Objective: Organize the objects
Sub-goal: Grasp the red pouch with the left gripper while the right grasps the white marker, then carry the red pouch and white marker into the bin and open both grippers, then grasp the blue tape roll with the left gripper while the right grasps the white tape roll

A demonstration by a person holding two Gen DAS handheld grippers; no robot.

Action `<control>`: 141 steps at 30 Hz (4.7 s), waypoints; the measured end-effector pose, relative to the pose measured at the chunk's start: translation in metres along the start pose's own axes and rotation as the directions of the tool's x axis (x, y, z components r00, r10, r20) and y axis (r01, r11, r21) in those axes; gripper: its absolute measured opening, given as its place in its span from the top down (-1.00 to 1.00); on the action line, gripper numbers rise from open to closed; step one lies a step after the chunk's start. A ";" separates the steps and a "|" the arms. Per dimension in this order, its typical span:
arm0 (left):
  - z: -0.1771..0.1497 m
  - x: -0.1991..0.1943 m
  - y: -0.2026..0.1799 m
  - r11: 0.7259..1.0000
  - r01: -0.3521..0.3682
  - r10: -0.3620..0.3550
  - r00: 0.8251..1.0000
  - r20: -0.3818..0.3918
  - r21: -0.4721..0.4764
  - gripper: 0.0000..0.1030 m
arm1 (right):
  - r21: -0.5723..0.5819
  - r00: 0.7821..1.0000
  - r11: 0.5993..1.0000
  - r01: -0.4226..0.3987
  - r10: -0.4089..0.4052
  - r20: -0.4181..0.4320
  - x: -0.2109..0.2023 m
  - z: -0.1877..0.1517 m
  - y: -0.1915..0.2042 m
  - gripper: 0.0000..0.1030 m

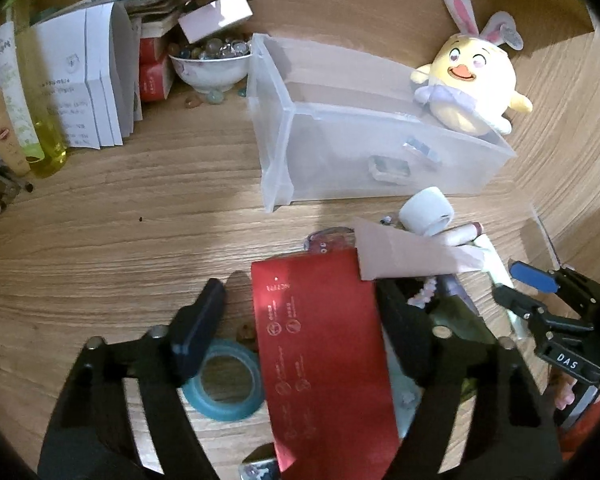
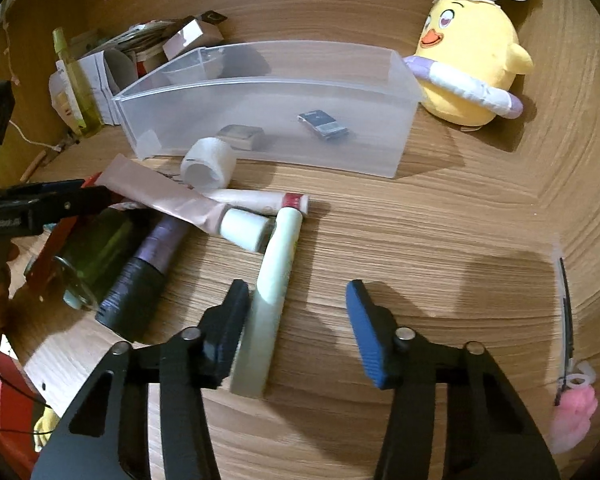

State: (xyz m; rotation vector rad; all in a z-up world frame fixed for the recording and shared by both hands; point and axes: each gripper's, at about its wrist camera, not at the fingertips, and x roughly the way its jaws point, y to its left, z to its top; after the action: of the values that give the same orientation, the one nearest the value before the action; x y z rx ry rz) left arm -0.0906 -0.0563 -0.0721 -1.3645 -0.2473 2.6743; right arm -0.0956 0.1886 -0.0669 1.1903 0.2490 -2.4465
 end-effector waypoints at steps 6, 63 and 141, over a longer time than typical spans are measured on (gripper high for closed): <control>-0.001 -0.001 -0.004 1.000 -0.010 0.010 1.000 0.016 0.014 -0.04 | -0.004 1.000 1.000 0.020 -0.020 0.015 0.002 0.002 -0.001 0.64; 0.138 -0.044 -0.050 0.999 0.050 -0.045 0.952 0.303 -0.012 -0.04 | -0.005 0.947 0.999 -0.034 0.034 0.320 -0.031 0.146 -0.033 0.72; 0.049 -0.058 -0.003 0.992 -0.122 0.112 0.975 0.191 0.039 -0.66 | -0.118 0.977 0.991 -0.061 0.083 0.195 -0.016 0.097 0.019 -0.06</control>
State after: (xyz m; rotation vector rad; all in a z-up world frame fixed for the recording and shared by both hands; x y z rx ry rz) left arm -0.0966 -0.0682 0.0023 -1.1460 -0.1190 2.8891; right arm -0.1471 0.1440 0.0064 0.8841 0.2745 -2.4319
